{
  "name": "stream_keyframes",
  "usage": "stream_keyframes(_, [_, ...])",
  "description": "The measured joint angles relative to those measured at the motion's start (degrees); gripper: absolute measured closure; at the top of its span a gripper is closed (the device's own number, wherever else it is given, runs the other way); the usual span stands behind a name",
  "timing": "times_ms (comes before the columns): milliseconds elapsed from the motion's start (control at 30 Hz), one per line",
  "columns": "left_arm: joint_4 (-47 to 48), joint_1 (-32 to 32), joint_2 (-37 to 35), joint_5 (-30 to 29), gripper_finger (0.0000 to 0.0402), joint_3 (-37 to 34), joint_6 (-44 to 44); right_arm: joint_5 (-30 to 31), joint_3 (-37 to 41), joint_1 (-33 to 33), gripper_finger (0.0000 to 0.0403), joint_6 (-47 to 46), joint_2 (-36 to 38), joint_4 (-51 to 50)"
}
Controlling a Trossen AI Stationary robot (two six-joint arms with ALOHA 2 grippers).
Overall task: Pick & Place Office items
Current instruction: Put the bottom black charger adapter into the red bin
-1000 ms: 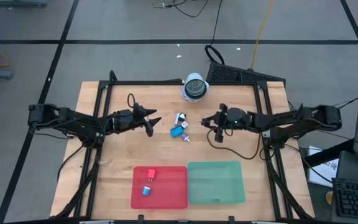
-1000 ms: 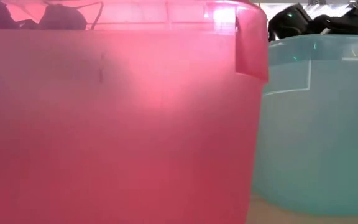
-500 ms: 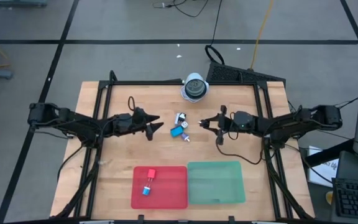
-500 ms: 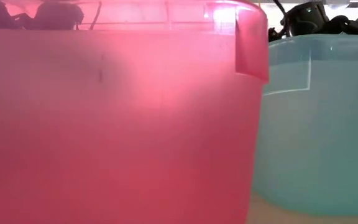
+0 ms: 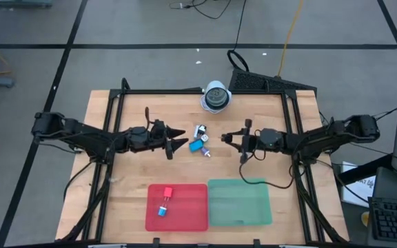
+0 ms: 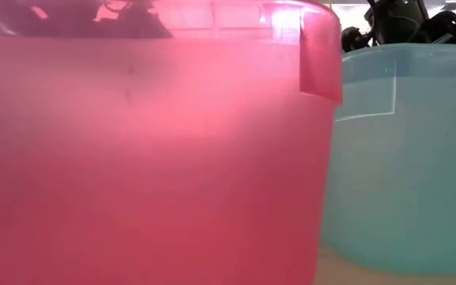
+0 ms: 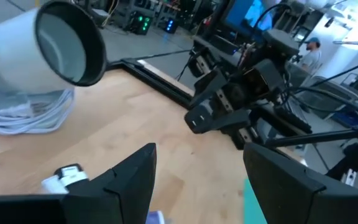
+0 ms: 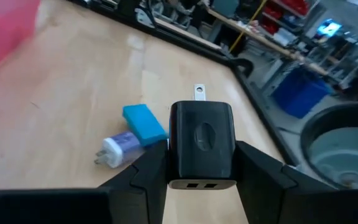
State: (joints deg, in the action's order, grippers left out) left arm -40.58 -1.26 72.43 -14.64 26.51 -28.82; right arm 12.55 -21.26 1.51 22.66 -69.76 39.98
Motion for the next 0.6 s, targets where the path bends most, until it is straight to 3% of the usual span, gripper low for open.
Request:
stream_keyframes(133, [-0.06,-0.01,4.47,0.02,0.016,3.45,-0.97,6.8,-0.02,-2.18,0.026,4.3,0.0,1.05])
stream_keyframes(300, [0.1,1.26,13.35,0.1,0.016,9.7,-8.33,13.73,-0.02,-4.6,0.026,9.48,0.0,2.25])
stream_keyframes(600, [0.13,3.74,27.06,3.58,0.016,21.79,-12.01,16.2,-0.03,-6.2,0.026,11.69,-0.01,3.12])
